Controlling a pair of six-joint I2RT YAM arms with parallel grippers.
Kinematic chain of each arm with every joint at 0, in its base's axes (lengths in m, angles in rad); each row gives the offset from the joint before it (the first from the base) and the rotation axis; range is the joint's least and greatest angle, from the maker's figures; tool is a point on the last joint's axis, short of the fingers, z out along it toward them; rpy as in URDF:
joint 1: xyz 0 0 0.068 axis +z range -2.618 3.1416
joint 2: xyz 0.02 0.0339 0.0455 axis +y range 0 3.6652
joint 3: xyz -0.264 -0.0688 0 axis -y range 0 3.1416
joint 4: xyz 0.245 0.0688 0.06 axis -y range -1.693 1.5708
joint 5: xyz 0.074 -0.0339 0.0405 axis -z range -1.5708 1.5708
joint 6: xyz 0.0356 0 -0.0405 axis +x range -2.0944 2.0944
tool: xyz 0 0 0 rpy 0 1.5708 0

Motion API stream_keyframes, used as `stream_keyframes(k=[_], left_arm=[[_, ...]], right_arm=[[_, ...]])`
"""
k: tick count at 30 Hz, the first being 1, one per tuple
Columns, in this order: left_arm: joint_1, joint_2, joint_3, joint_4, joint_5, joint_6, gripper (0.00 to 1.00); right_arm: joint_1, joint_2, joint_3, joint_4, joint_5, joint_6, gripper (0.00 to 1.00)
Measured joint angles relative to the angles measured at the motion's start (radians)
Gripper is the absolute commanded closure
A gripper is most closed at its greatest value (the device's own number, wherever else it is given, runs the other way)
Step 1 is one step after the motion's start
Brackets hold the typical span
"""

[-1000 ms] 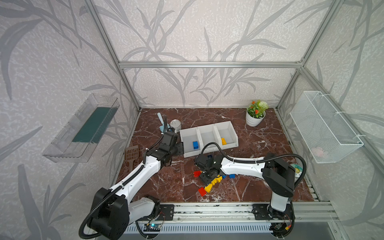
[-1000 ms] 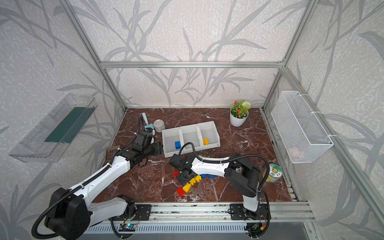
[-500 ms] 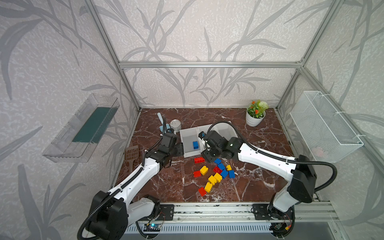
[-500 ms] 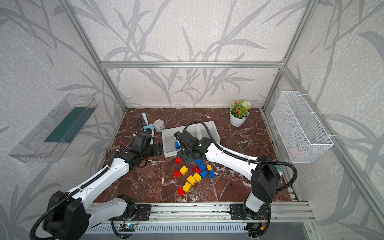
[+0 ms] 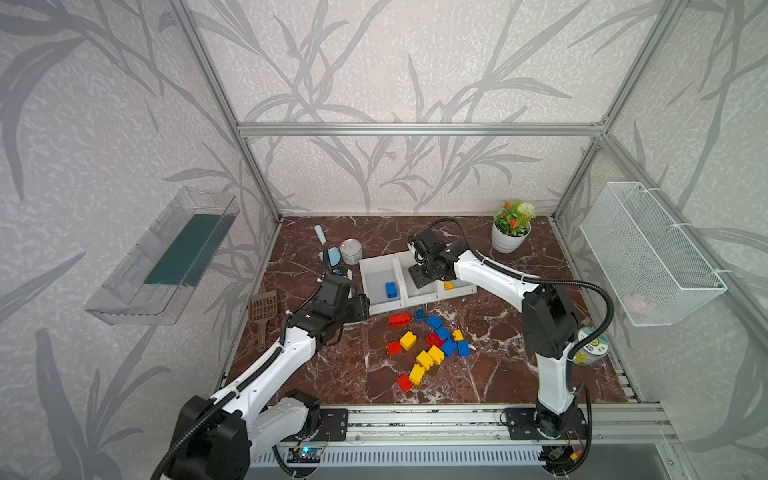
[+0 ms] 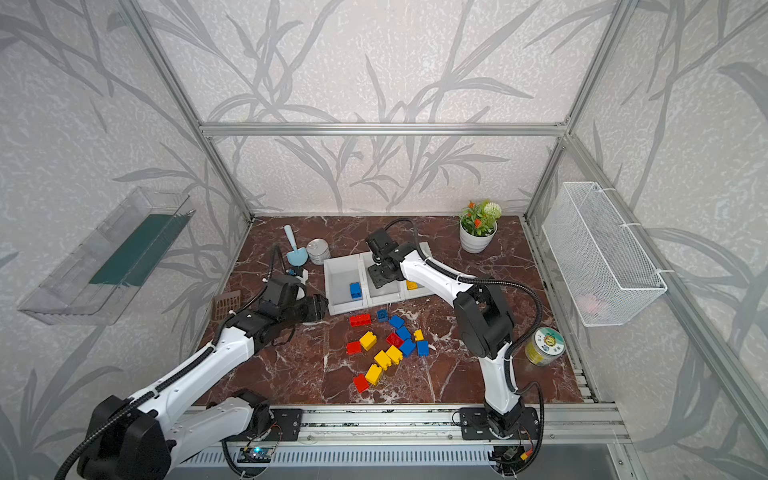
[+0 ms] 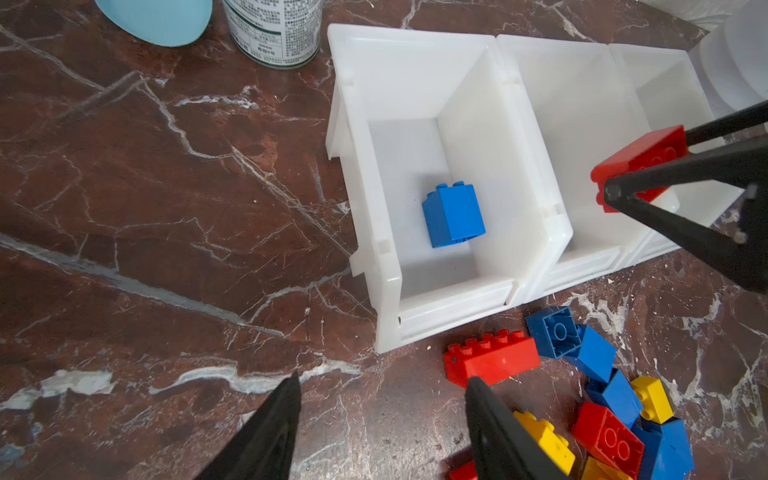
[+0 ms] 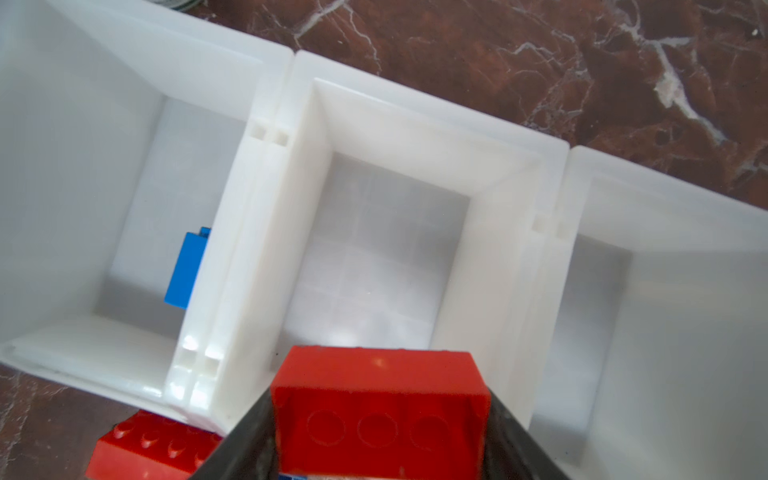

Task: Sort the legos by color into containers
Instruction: 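Carry the red brick with the right gripper into the middle compartment, release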

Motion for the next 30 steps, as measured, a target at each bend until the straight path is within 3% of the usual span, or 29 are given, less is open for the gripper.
stream_keyframes(k=[7, 16, 30], left_arm=[[0.000, 0.000, -0.001, 0.007, 0.016, -0.006, 0.35], [0.000, 0.000, -0.001, 0.016, 0.025, -0.005, 0.35], [-0.015, 0.032, 0.002, 0.024, 0.080, 0.035, 0.35]], right_arm=[[0.000, 0.001, 0.000, -0.008, -0.009, 0.008, 0.26], [-0.001, -0.009, -0.015, -0.006, -0.009, 0.011, 0.25], [-0.001, -0.238, -0.199, 0.037, -0.002, 0.045, 0.25]])
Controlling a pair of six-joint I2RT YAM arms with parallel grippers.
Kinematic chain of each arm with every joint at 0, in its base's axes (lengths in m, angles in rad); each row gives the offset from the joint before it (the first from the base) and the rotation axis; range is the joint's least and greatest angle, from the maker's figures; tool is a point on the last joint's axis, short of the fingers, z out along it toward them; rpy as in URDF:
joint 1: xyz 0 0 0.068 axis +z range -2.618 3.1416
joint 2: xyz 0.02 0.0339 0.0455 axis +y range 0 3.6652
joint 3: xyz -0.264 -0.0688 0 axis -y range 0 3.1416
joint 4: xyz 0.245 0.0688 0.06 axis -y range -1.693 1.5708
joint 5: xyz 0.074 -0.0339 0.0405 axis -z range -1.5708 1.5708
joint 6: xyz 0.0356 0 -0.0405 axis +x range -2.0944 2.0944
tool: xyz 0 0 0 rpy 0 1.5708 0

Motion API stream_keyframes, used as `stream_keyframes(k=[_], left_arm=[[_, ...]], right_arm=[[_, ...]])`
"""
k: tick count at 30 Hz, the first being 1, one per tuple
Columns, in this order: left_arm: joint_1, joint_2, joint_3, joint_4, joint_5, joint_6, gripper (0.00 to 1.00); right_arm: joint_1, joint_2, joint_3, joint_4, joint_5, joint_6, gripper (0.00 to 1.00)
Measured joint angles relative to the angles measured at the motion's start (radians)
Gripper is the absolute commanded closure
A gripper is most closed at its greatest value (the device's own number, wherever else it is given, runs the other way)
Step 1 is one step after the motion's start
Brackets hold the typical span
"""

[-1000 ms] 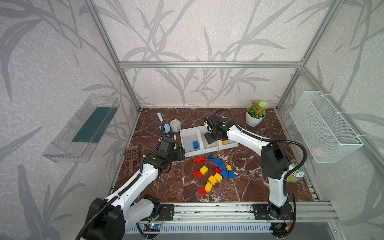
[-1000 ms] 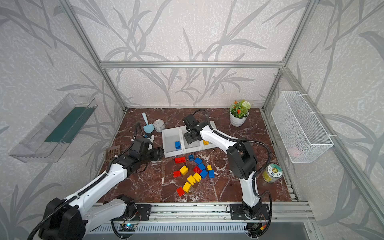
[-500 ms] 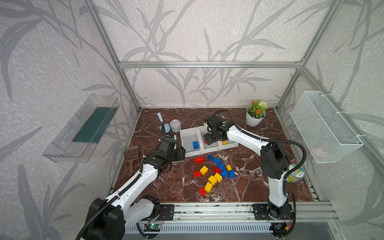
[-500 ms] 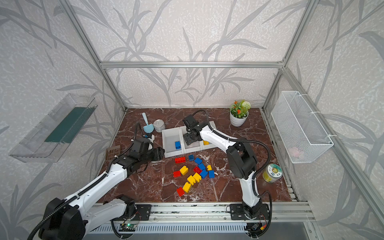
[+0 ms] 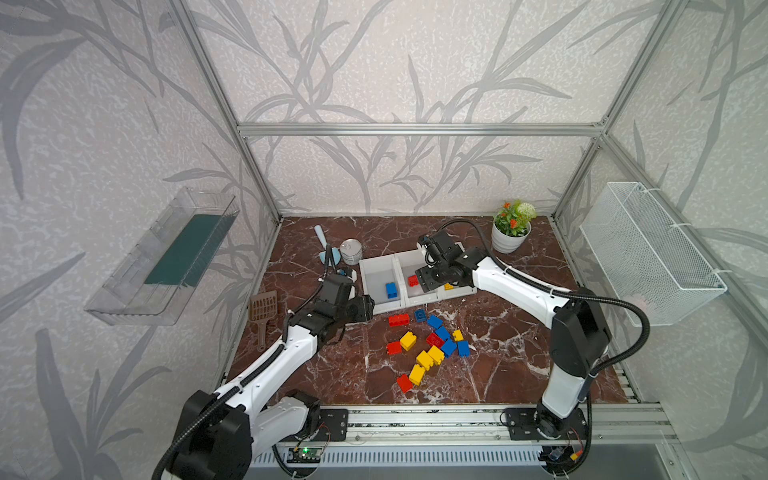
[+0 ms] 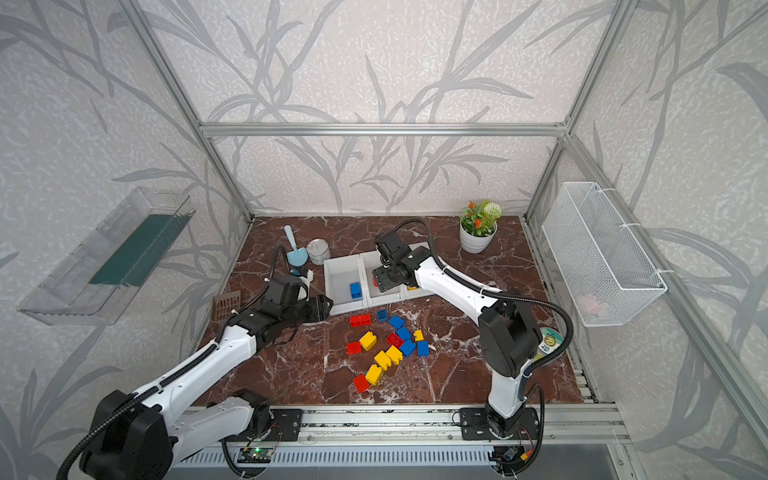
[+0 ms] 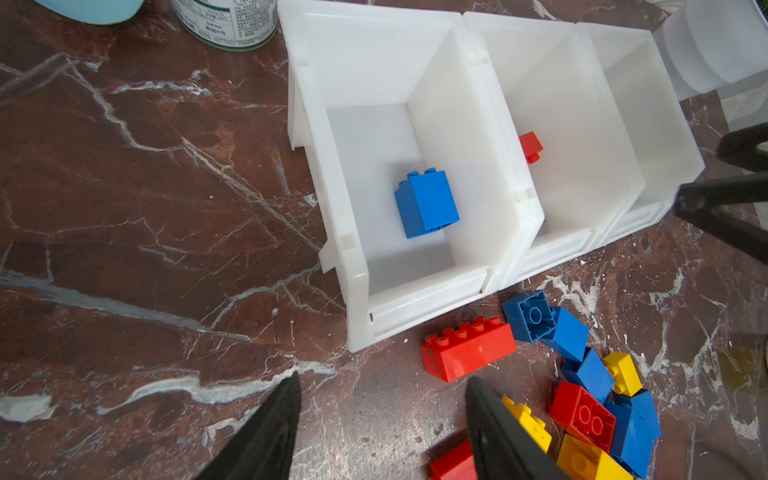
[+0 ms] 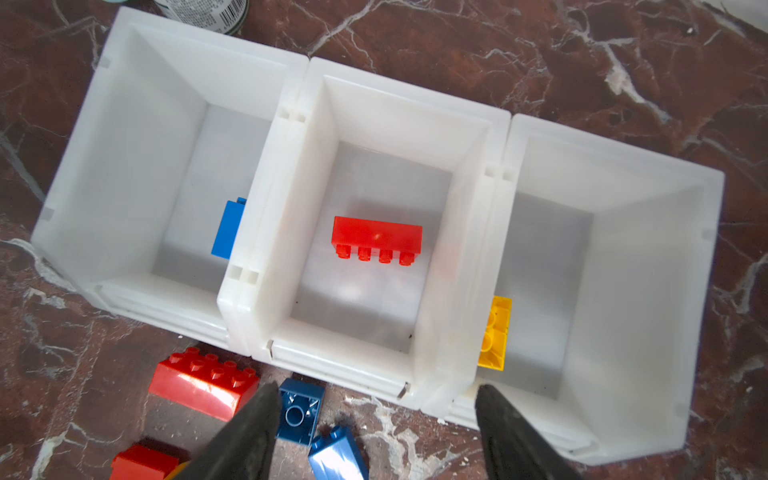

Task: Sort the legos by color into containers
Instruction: 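Carry the red brick with the right gripper into the middle compartment, release, then reach the left gripper down to the blue bricks while the right gripper withdraws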

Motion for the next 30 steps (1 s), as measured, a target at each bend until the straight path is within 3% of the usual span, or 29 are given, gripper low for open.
stream_keyframes(k=[8, 16, 30], left_arm=[[-0.102, 0.069, 0.074, -0.018, -0.006, 0.076, 0.35], [-0.260, 0.270, 0.238, -0.047, -0.016, 0.178, 0.35], [-0.360, 0.594, 0.459, -0.116, 0.005, 0.145, 0.35]], right_arm=[[-0.014, -0.206, -0.196, 0.018, 0.030, 0.048, 0.25], [-0.046, -0.457, -0.442, 0.034, 0.079, 0.118, 0.25], [-0.083, -0.771, -0.673, -0.035, 0.133, 0.249, 0.24]])
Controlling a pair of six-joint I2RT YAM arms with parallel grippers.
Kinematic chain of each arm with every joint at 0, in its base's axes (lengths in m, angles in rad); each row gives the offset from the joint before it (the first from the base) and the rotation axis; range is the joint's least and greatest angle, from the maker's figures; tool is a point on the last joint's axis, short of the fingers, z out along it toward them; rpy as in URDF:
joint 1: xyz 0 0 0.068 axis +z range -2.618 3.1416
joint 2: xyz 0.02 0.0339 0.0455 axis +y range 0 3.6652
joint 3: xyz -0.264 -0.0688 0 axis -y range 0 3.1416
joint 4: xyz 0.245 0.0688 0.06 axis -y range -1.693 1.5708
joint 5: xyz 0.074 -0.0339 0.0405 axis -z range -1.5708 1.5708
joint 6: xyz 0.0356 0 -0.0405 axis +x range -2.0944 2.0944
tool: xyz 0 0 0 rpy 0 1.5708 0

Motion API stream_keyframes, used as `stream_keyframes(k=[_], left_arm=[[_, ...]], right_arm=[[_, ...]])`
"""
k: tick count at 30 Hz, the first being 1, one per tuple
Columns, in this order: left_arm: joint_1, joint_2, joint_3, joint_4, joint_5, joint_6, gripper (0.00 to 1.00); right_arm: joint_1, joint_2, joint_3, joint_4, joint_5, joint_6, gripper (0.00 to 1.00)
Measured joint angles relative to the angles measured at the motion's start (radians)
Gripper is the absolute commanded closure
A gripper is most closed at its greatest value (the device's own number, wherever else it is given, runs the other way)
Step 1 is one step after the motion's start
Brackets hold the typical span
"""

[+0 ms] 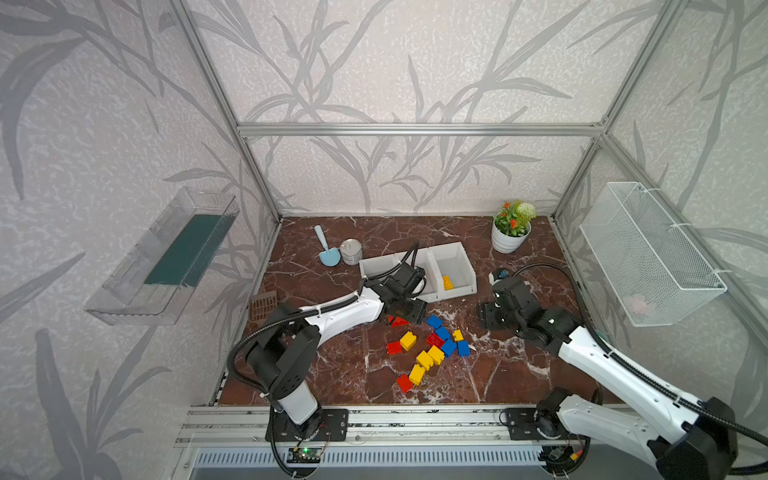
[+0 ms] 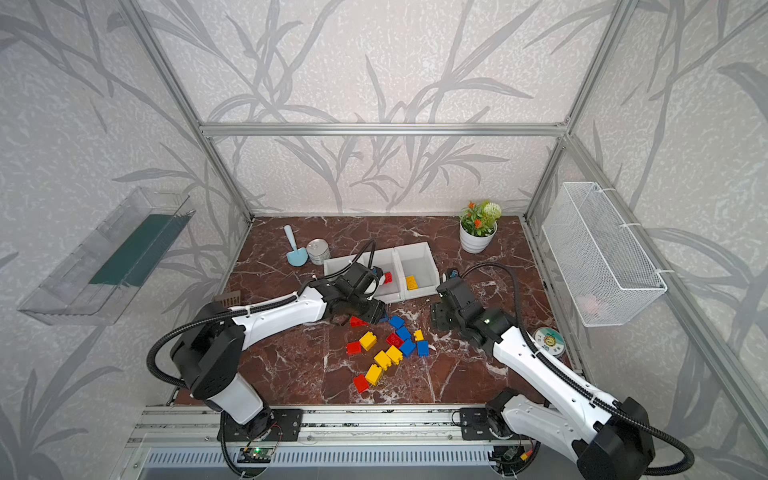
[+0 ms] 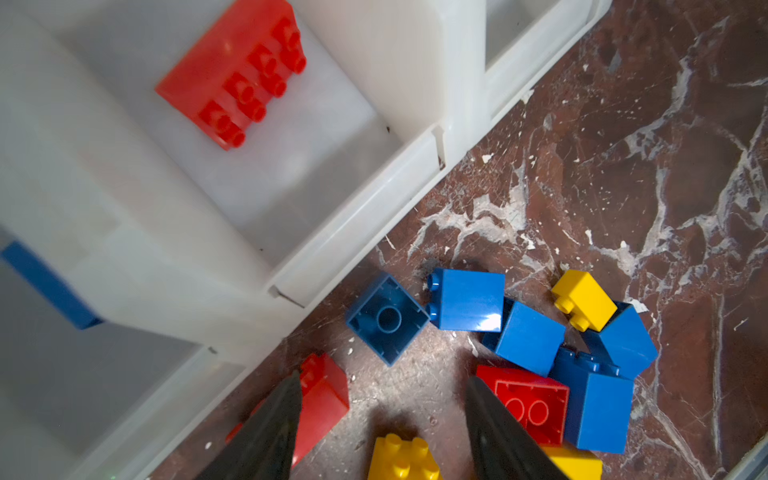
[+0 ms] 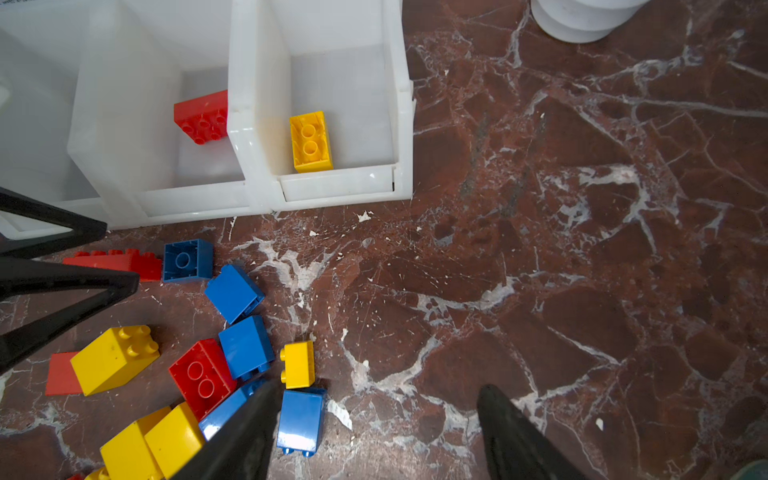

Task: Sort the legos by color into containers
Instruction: 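Reach the left gripper down to the blue bricks while the right gripper withdraws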

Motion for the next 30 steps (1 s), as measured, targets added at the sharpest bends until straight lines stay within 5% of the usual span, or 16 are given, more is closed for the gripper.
stream_keyframes(k=[30], left_arm=[[-0.026, 0.211, 0.144, -0.050, 0.038, -0.073, 0.44]], right_arm=[[-0.002, -0.063, -0.049, -0.034, -0.006, 0.047, 0.24]])
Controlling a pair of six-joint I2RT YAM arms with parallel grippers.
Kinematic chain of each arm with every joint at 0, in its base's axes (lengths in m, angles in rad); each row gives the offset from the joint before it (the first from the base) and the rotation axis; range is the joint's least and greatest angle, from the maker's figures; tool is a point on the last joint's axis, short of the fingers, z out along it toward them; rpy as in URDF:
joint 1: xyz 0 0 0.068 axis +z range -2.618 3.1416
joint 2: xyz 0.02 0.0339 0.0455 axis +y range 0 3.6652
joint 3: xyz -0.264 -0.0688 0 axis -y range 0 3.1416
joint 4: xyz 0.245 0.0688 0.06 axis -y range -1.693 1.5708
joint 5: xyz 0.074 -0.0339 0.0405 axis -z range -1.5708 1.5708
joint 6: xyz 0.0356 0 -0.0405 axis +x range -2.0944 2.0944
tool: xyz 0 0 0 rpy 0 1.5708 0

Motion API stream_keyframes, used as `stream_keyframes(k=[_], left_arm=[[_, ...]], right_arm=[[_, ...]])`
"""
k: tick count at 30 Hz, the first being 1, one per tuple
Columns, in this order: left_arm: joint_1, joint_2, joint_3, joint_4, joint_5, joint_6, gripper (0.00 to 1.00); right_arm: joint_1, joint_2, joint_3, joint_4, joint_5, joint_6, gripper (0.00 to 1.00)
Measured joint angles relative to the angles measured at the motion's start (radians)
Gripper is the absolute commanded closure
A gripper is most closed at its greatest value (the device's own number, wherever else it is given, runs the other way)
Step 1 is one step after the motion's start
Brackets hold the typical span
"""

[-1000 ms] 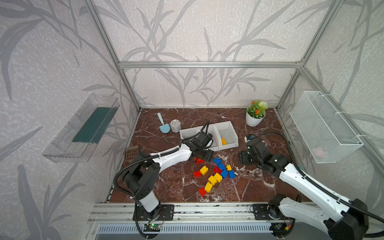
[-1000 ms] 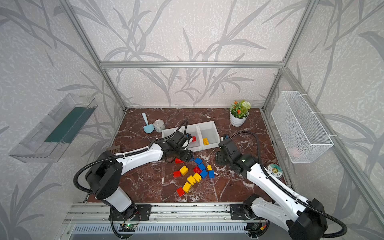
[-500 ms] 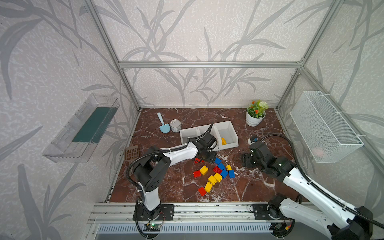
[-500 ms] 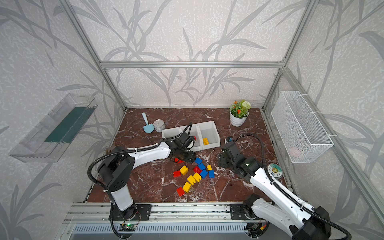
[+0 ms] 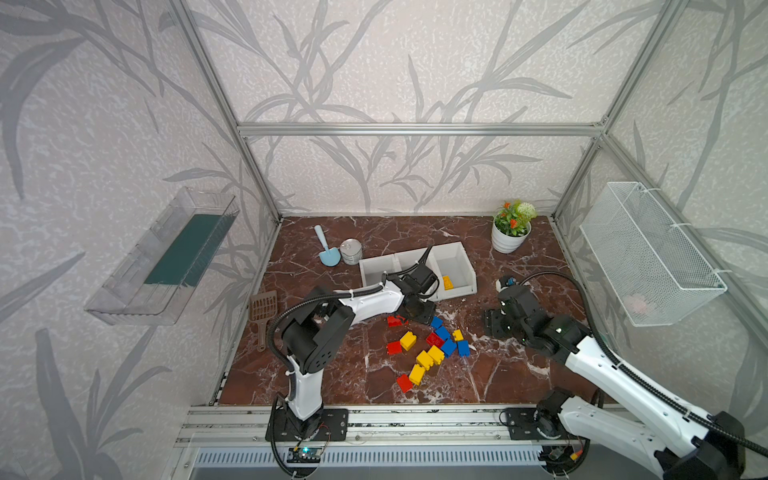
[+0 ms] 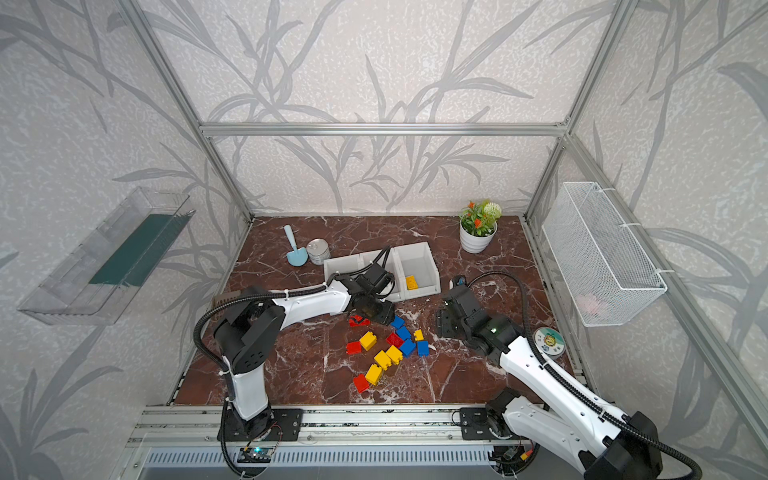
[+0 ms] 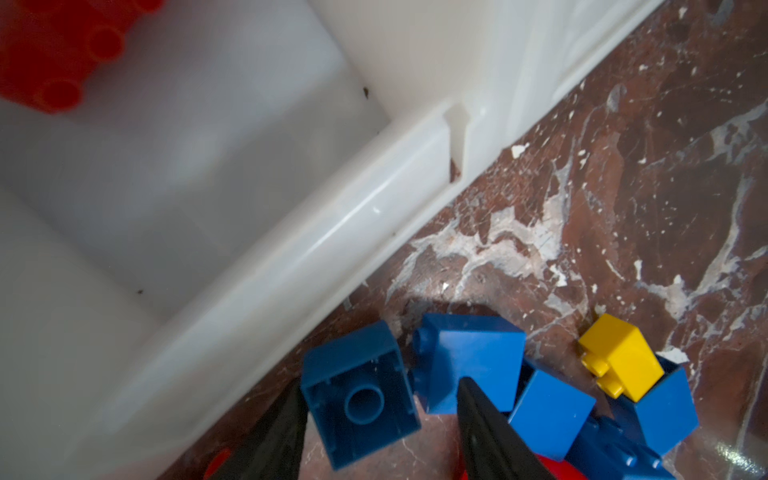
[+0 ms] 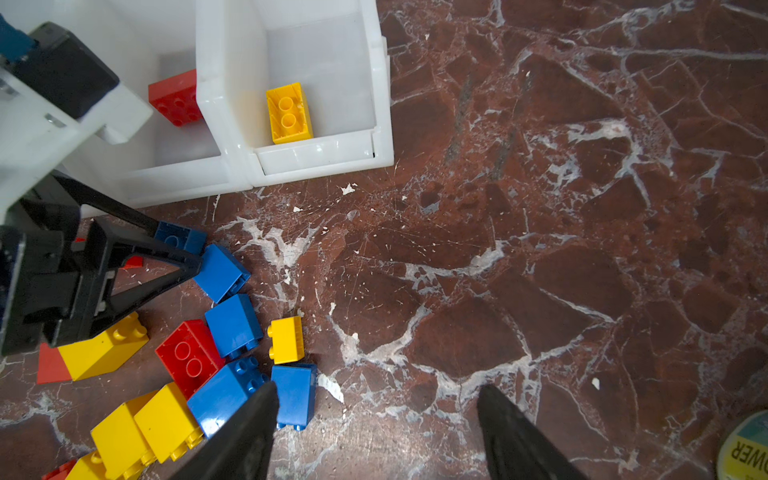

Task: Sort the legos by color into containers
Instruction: 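Reach the left gripper down to the blue bricks while the right gripper withdraws, then carry a blue brick with the left gripper into the nearest compartment, release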

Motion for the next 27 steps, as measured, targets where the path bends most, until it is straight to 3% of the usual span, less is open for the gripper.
stream_keyframes(k=[4, 18, 27], left_arm=[[-0.001, 0.014, 0.018, -0.001, -0.002, 0.009, 0.47], [-0.006, 0.029, 0.032, 0.001, -0.024, 0.031, 0.74], [-0.013, -0.021, 0.003, -0.002, -0.021, 0.034, 0.75]], right_arm=[[0.000, -0.005, -0.009, 0.002, -0.007, 0.002, 0.24], [0.000, -0.027, -0.016, 0.001, -0.010, 0.015, 0.25], [0.000, -0.039, -0.016, -0.002, -0.009, 0.016, 0.25]])
